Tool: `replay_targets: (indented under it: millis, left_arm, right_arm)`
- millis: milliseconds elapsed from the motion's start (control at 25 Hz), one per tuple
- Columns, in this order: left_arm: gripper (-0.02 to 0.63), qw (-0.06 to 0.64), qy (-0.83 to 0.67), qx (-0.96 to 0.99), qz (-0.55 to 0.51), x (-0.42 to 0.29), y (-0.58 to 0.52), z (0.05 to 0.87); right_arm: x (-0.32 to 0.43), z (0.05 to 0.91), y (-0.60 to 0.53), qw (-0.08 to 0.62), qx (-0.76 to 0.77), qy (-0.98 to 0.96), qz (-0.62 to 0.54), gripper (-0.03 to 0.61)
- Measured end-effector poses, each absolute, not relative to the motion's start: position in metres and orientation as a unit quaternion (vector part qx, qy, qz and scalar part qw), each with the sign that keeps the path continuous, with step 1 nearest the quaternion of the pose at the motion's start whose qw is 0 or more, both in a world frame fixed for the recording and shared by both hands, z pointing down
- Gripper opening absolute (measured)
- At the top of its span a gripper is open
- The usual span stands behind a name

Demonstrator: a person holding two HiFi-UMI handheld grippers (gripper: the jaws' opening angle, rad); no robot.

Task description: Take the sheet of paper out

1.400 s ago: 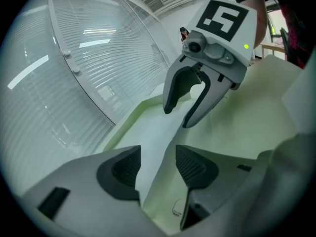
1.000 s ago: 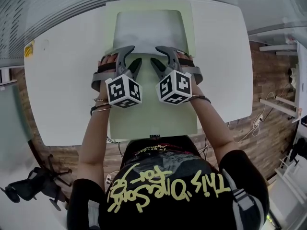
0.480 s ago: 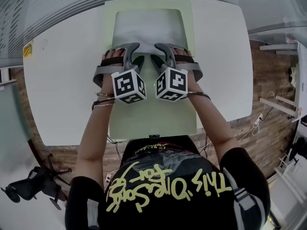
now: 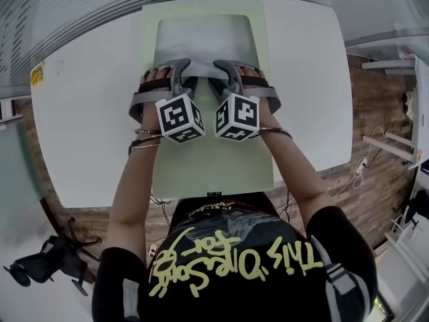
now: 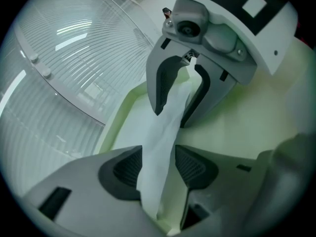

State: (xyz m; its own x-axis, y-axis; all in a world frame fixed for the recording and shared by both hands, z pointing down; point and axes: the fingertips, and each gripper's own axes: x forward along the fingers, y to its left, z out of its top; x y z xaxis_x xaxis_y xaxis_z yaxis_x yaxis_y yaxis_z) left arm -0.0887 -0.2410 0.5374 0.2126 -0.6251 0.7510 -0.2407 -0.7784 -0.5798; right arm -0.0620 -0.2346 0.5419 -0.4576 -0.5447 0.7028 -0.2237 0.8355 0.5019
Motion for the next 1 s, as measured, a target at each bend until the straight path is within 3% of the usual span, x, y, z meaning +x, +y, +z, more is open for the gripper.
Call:
replay_targets:
  millis: [320, 640, 1000]
  left_arm:
    - [0.145, 0.174, 0.302, -0.763, -0.544, -0.090, -0.247, 0.530]
    - [0.080, 0.175, 0.302, -0.767, -0.539, -0.085, -0.247, 0.533]
    - [0.023, 0.182, 0.304, -0.765, -0.538, -0.084, -0.245, 0.529]
  right_arm:
    - [-0.064, 0.534, -0.242, 0.461, 0.247, -0.831, -0.187, 0.160]
    - [-0.060, 0.539, -0.246, 0.468, 0.252, -0.824, -0.195, 0.074]
    - [-0.058, 0.536, -0.246, 0.469, 0.257, -0.822, -0.198, 0.029]
